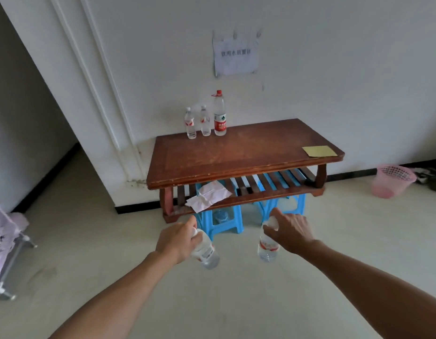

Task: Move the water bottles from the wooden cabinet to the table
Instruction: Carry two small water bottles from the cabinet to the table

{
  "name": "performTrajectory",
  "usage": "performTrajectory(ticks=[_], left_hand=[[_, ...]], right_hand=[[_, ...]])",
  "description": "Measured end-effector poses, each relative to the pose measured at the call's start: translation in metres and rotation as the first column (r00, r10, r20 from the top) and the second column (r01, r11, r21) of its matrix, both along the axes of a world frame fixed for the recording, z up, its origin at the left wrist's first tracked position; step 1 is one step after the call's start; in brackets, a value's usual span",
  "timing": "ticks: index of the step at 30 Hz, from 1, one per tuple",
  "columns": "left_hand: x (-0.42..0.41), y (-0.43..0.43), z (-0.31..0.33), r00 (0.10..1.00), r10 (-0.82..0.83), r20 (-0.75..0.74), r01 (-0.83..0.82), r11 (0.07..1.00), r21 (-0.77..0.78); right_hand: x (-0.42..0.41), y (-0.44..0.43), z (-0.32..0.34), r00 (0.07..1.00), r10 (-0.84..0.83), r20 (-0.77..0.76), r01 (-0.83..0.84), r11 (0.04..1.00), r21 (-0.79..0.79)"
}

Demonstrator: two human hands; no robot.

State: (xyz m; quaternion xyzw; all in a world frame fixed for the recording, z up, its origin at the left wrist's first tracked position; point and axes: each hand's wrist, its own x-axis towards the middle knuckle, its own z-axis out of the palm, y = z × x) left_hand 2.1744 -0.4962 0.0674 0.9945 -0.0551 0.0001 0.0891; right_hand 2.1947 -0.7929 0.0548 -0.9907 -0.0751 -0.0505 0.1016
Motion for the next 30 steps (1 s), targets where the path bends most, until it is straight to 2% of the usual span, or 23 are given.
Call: performTrajectory(ticks=[5, 14, 17, 21, 30], left_hand=[[0.111, 0.017, 0.011, 0.995, 0.091, 0.044, -0.089, 0.994, -0.057], [0.325, 0.075, 0.016, 0.995, 0.053, 0.089, -0.055, 0.998, 0.018], [0.399, 0.095, 0.027, 0.992, 0.053, 0.113, -0.053, 0.999, -0.002], [0.479, 0.108, 0.035, 0.987, 0.077, 0.142, -0.074, 0.997, -0.023], [0.659, 0.129, 0.014, 0.977, 0.164, 0.132, -0.158, 0.986, -0.061]], right_hand=[[0.129, 0.022, 0.016, 0.993, 0.071, 0.09, -0.071, 0.997, -0.006], [0.354, 0.09, 0.014, 0.989, 0.113, 0.096, -0.108, 0.992, -0.06], [0.422, 0.11, 0.024, 0.987, 0.076, 0.139, -0.075, 0.997, -0.015], [0.5, 0.125, 0.031, 0.989, 0.061, 0.134, -0.067, 0.997, 0.043], [0.703, 0.164, 0.011, 0.986, 0.14, 0.089, -0.144, 0.989, 0.035]])
